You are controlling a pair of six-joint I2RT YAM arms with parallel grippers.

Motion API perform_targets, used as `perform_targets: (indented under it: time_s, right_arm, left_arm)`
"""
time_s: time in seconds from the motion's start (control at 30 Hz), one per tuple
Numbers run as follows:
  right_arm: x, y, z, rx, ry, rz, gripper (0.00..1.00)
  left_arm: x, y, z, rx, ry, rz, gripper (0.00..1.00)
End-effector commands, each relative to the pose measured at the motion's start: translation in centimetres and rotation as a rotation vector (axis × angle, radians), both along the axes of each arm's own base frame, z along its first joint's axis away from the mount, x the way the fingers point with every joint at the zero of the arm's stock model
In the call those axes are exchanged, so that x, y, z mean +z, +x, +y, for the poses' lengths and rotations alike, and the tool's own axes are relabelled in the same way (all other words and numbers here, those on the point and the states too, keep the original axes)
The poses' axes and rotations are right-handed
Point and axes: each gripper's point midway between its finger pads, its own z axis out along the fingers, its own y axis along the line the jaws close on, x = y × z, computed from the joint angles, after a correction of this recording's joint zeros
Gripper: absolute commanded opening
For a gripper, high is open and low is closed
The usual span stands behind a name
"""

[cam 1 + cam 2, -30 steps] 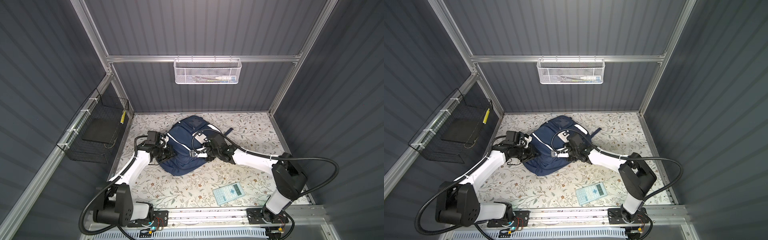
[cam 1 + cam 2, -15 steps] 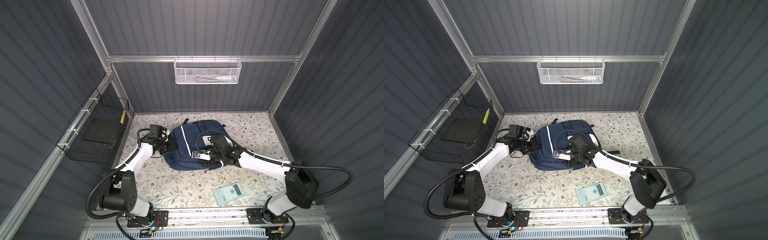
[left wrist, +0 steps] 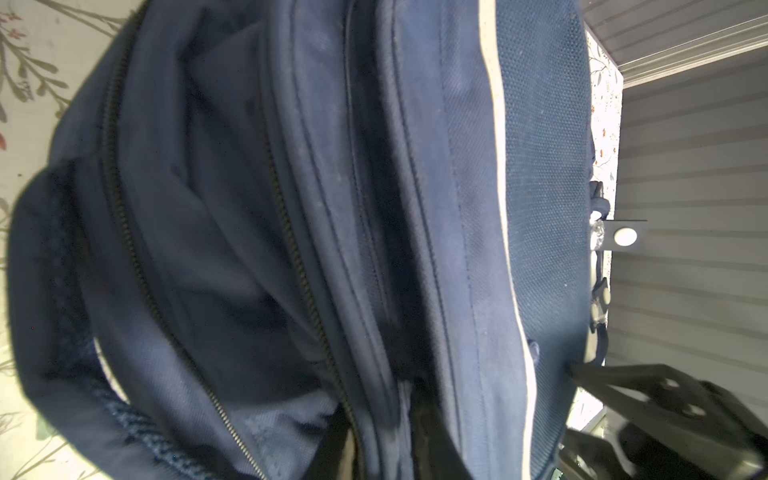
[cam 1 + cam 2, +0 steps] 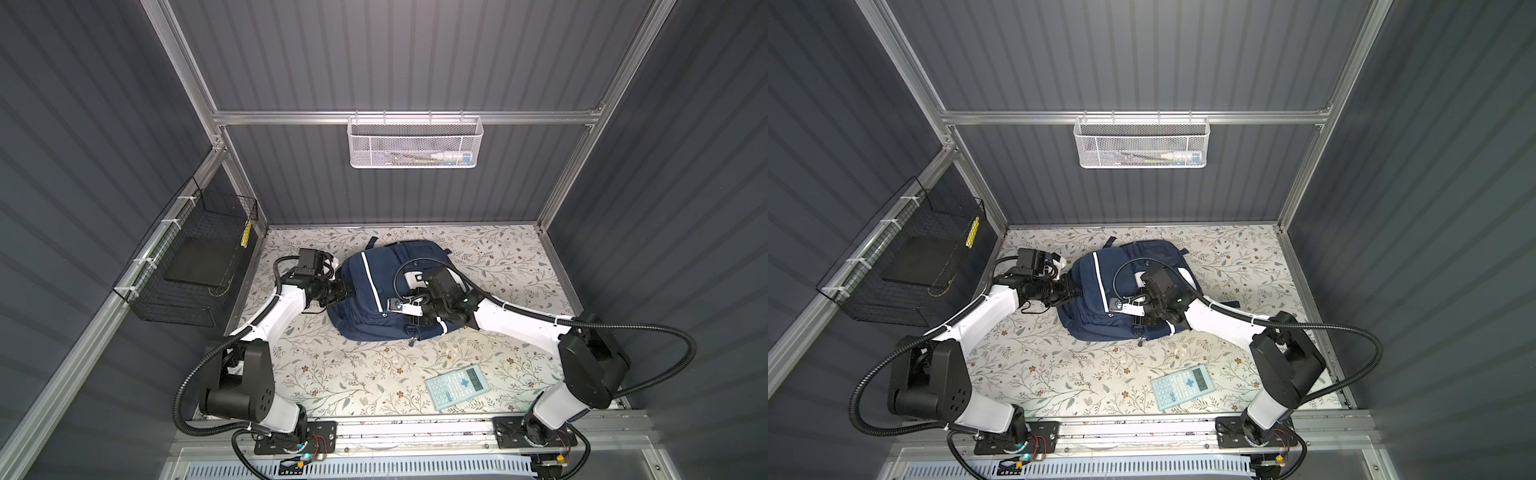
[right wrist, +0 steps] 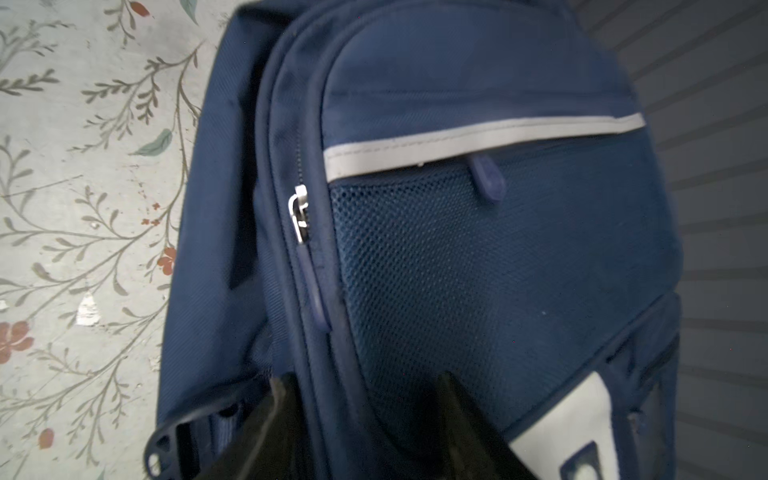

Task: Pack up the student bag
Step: 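Pull the zipper farther with the right gripper while the left gripper steadies the bag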

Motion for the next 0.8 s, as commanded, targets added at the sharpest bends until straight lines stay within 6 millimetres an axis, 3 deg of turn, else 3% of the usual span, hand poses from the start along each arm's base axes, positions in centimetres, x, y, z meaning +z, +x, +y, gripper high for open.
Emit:
perform_targets:
  time_s: [0.0,0.03,0.07,0.13,0.2,0.27,0.3,0.4,0.57,0.77]
  right_arm:
    - [0.3,2.4,0.4,-0.045,-0.020,-0.088,0.34]
    - [0.2,2.6,0.5,-0.043,-0.024,-0.082,0.20]
    - [0.3,2.4,0.6,-0.033,-0.020,-0.067,0.13]
    - [1.1,1.6,1.1,-0.005,0.023,-0.019,0.11]
    - [1.6,0.4,1.4,0.033,0.050,0.033,0.19]
    - [1.4,-0.4,1.3,0.049,0.011,0.072,0.36]
    - [1.3,-0.3,1.1,0.035,-0.005,0.075,0.40]
    - [2.2,-0.2,0.6,0.019,0.023,0.057,0.44]
    - [4.6,0.2,0.5,0.006,0.145,0.062,0.51]
    - [1.1,0.7,0.7,0.034,0.020,0.039,0.51]
  left_arm:
    - [1.4,0.3,0.1,0.009,-0.019,-0.050,0.23]
    - [1.5,0.1,0.2,0.010,-0.016,-0.051,0.23]
    - [1.7,0.0,0.4,0.015,-0.006,-0.055,0.24]
    - [1.9,-0.5,1.1,0.035,0.026,-0.068,0.29]
    - [2.3,-1.0,1.7,0.050,0.051,-0.084,0.30]
    - [2.0,-1.3,1.8,0.056,0.056,-0.083,0.28]
    - [1.8,-1.4,1.7,0.051,0.050,-0.075,0.28]
    - [1.4,-1.5,1.4,0.038,0.034,-0.055,0.29]
    - [2.7,-1.8,1.3,0.057,0.011,-0.082,0.36]
    - [3.2,-3.4,0.8,0.059,-0.056,-0.073,0.39]
